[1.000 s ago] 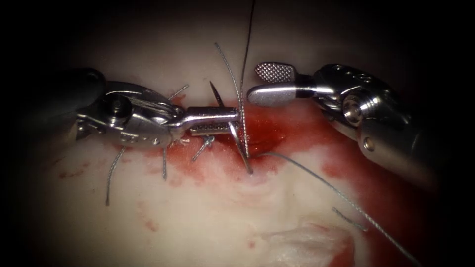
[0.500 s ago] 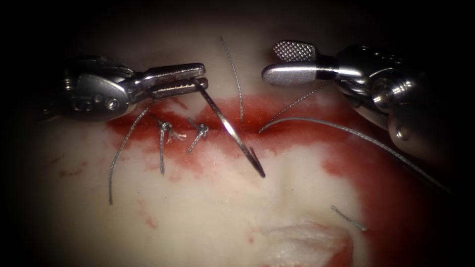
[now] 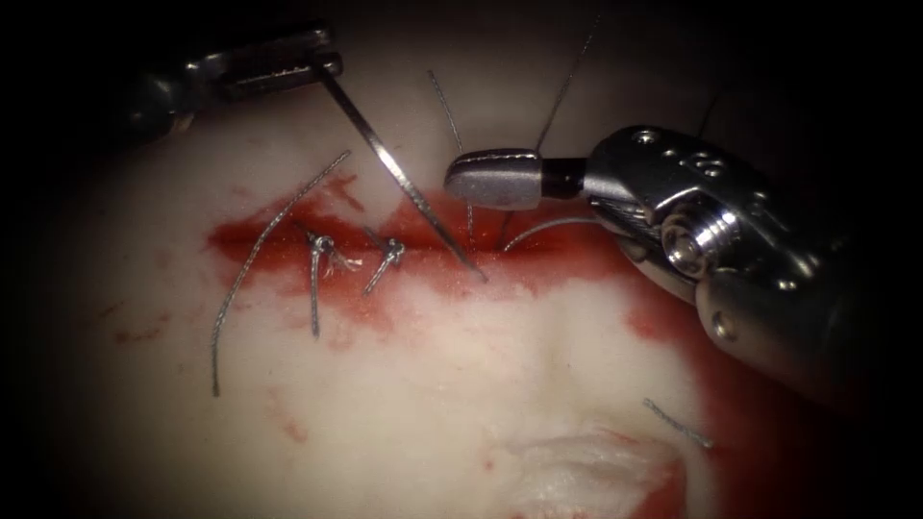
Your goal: Wound Closure
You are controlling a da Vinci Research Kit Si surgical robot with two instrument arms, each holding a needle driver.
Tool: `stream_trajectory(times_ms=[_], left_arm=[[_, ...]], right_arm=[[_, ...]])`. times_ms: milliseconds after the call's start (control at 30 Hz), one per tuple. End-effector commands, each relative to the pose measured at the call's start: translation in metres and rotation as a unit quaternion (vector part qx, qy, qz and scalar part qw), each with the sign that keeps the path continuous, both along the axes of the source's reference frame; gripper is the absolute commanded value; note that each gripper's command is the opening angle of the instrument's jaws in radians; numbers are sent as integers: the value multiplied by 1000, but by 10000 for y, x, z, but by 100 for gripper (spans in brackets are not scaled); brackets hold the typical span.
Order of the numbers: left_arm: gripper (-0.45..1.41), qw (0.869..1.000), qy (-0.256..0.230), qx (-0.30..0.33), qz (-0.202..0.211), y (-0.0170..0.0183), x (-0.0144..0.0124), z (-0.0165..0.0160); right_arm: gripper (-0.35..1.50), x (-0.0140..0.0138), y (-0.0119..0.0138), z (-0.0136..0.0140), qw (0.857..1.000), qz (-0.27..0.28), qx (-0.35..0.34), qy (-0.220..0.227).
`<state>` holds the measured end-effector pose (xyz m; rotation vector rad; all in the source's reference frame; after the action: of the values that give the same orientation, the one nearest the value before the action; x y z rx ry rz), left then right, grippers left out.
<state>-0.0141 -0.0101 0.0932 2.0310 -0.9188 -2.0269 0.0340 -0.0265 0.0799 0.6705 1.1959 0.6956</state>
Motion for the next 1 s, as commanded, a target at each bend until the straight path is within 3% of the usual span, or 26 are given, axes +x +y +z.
stream_trajectory(times_ms=[33,133,433,567,700,833,967,1000], left_arm=[[-45,1000,1,-24,-7,17,-2,-10],[-45,997,20,-78,-18,25,8,-17],[-45,989,52,-129,-58,37,26,-18],[-45,977,87,-186,-59,37,32,-17],[-45,957,153,-247,-25,37,34,-11],[-45,914,228,-337,-18,37,40,-6],[-45,830,373,-413,48,33,49,-7],[-45,795,412,-439,73,31,53,-8]], right_arm=[[-35,21,2,3,999,-27,33,9],[-35,31,-11,7,995,-68,77,18],[-35,45,-50,9,979,-151,135,10],[-35,28,-67,-2,958,-200,206,3],[-35,1,-80,-10,941,-216,258,-19],[-35,-17,-82,-12,932,-225,280,-56],[-35,-32,-82,-13,922,-225,306,-69],[-35,-35,-82,-14,921,-225,311,-72]])
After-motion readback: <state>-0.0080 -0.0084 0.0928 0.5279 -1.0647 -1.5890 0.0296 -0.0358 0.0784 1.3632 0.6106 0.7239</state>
